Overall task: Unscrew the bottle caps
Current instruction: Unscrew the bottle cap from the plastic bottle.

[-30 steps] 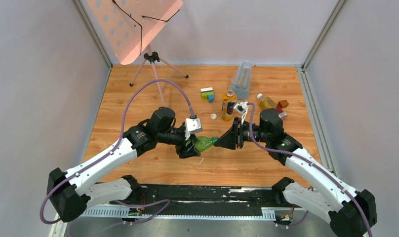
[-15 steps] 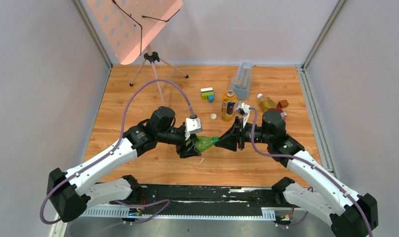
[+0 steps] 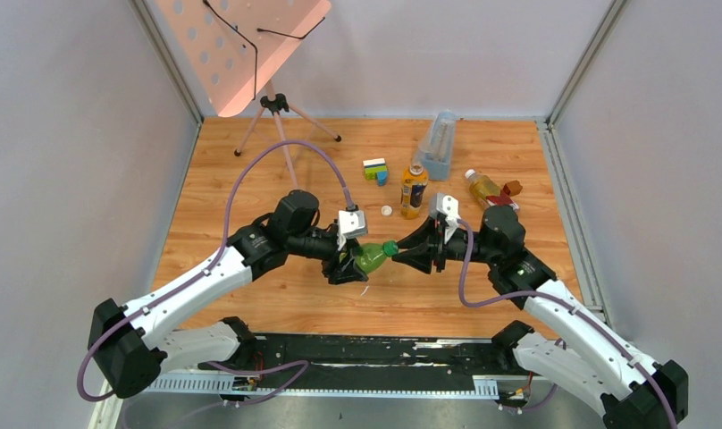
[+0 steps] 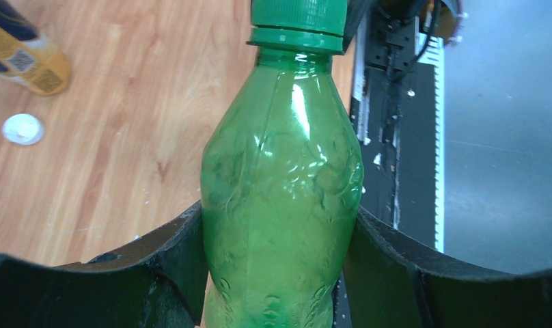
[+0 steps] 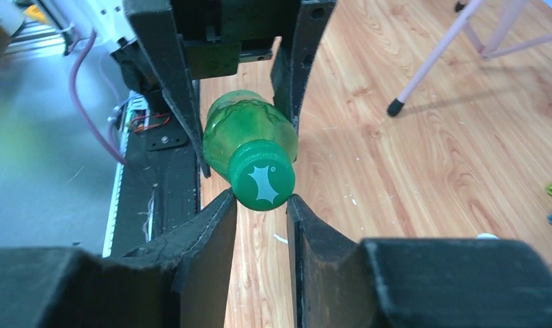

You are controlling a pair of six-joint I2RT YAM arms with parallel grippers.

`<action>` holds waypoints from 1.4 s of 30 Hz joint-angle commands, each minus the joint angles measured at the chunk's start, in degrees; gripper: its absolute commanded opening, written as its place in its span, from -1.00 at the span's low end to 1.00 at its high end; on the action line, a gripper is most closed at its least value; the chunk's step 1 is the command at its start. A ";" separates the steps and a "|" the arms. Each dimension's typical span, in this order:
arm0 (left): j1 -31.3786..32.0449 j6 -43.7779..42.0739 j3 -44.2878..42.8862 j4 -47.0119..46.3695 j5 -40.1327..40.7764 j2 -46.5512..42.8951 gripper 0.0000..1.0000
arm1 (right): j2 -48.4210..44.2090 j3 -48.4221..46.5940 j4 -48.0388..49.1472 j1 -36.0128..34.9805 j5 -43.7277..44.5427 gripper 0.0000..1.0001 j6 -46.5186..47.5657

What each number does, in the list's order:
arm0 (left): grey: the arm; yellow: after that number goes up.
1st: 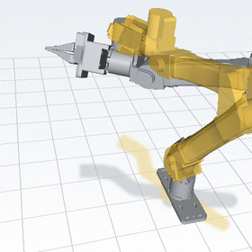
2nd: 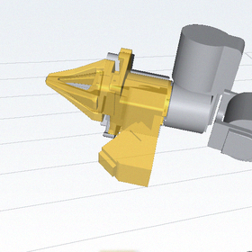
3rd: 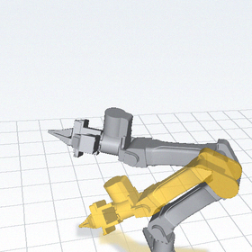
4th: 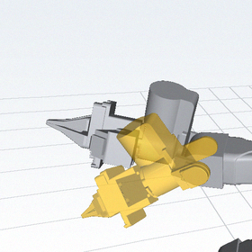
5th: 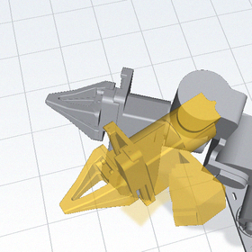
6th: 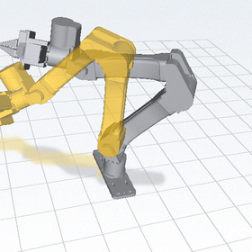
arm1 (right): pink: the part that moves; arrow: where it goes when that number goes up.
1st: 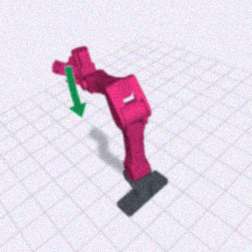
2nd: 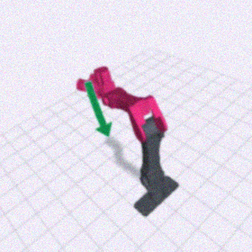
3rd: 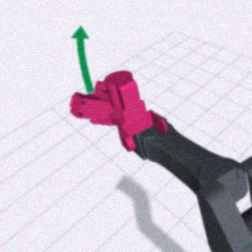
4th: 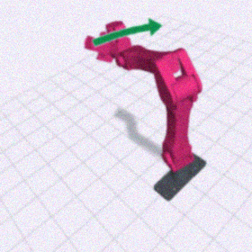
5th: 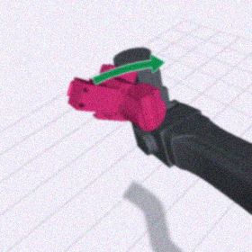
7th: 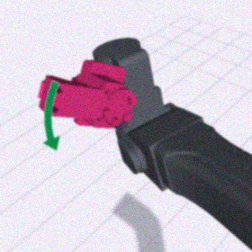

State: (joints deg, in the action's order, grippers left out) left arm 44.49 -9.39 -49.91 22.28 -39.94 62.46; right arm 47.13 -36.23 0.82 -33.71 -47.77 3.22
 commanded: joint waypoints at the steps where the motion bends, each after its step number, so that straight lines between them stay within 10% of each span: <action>1: 0.60 1.40 0.99 -2.84 3.53 -2.47 -1.00 | -1.62 -0.41 4.31 0.14 13.28 -0.10 -8.36; 13: 0.60 2.69 9.29 -6.70 18.25 -12.04 -1.00 | -10.96 2.92 3.19 0.23 25.57 0.51 -33.09; 42: 2.83 -3.54 10.95 -9.95 24.01 -13.03 -1.00 | 11.72 -15.20 -12.68 0.50 12.69 0.52 -45.87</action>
State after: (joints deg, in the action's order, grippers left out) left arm 46.89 -9.56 -37.74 15.00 -14.98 47.53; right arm 53.89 -48.93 -12.36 -33.50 -29.41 -40.91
